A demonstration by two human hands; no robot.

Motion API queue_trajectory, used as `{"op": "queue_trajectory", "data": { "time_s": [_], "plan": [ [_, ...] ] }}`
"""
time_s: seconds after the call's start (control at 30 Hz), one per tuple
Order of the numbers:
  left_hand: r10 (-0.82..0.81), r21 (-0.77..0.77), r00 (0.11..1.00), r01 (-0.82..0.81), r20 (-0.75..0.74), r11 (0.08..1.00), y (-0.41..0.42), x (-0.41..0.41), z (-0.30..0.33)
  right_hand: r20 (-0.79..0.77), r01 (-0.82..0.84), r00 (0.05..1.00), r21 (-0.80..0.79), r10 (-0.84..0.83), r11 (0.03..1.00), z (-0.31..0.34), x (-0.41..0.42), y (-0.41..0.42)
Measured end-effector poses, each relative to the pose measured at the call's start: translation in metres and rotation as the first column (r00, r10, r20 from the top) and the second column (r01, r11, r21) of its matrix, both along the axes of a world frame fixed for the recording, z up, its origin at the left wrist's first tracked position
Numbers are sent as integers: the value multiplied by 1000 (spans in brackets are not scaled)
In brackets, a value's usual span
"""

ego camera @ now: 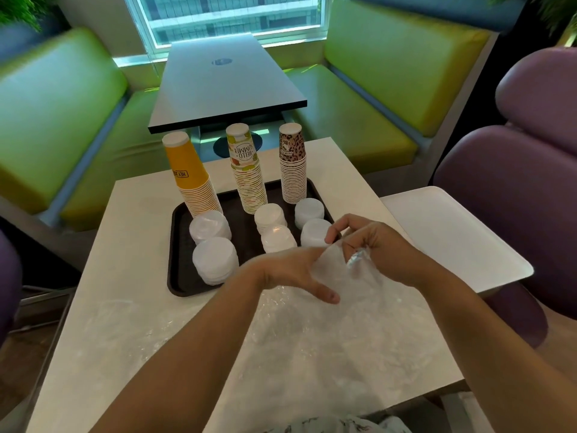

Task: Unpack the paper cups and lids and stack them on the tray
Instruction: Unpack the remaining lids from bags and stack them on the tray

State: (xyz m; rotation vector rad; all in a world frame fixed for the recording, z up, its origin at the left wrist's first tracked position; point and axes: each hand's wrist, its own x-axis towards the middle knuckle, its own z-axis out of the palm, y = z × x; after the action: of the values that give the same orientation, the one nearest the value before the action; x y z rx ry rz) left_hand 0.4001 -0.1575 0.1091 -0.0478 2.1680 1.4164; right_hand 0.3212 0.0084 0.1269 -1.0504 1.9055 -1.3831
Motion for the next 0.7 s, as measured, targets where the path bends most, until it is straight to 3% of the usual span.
{"op": "queue_trajectory", "data": {
  "time_s": [0.1,0.17,0.23,0.3,0.33,0.37,0.43,0.47,0.5,0.57,0.7],
  "plan": [
    [71,31,997,-70,-17,997,6,4,-5,-12,20,1000,-7,-20,1000,5,-3,4],
    [182,62,982,-179,-49,982,4,5,-1,-34,179,983,-23,-180,984,0,-10,10],
    [315,20,947,-314,-71,949,3,2,5,-140,492,845,-174,-516,853,-9,-15,17],
    [401,-136,909,-413,-110,900,3,-3,6,-205,603,660,-429,-723,672,-8,-8,23],
    [401,-217,904,-425,-148,879,4,-5,6,-281,534,644,-501,-711,681,-6,-4,25],
    [376,-267,908,-415,-188,870,5,-8,5,-393,421,677,-486,-622,766,-6,1,25],
    [291,-304,927,-355,-238,884,11,-13,5,-595,223,742,-215,-309,951,-14,11,20],
    [249,-331,935,-325,-252,886,16,-15,6,-624,179,760,-71,-184,981,-22,14,17],
    [207,-370,942,-297,-265,880,23,-18,7,-594,174,794,17,-130,985,-31,15,16],
    [152,-404,934,-281,-322,870,33,-22,8,-465,183,874,50,-140,982,-44,19,17],
    [211,-197,876,-320,-434,927,45,-26,2,-128,252,961,26,-247,967,-49,24,29]
  ]
}}
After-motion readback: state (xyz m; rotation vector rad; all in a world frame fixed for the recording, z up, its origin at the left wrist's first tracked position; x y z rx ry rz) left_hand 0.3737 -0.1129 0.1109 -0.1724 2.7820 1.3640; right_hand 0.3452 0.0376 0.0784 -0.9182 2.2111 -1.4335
